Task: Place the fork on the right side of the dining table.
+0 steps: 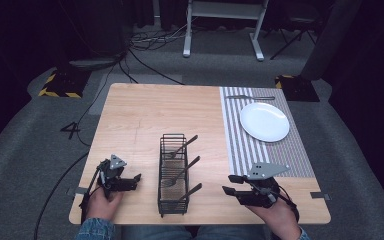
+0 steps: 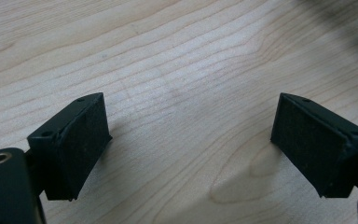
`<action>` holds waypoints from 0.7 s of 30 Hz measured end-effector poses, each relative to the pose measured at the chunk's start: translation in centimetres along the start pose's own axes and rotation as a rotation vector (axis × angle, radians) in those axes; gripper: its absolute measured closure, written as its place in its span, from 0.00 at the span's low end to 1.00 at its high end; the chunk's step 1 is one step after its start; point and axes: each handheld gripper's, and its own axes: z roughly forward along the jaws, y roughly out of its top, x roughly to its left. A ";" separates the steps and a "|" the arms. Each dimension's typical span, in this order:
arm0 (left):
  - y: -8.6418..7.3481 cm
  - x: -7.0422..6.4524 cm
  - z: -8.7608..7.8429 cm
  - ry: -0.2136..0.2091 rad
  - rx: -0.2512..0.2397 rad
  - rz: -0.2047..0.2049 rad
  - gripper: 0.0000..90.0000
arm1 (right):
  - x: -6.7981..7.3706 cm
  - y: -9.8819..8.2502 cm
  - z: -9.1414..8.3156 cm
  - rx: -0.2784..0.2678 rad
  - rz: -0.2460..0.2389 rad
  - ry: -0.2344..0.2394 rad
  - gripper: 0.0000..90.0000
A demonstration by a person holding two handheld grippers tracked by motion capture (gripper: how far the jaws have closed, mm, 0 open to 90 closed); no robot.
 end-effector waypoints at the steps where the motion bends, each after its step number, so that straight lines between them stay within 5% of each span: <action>1: 0.0 0.0 0.0 0.000 -0.001 0.000 0.13 | 0.1 0.2 -0.1 -0.003 -0.005 0.003 0.61; 21: 0.0 0.0 0.0 0.000 -0.001 0.000 0.13 | 3.3 4.1 -0.1 -0.038 -0.073 0.155 0.62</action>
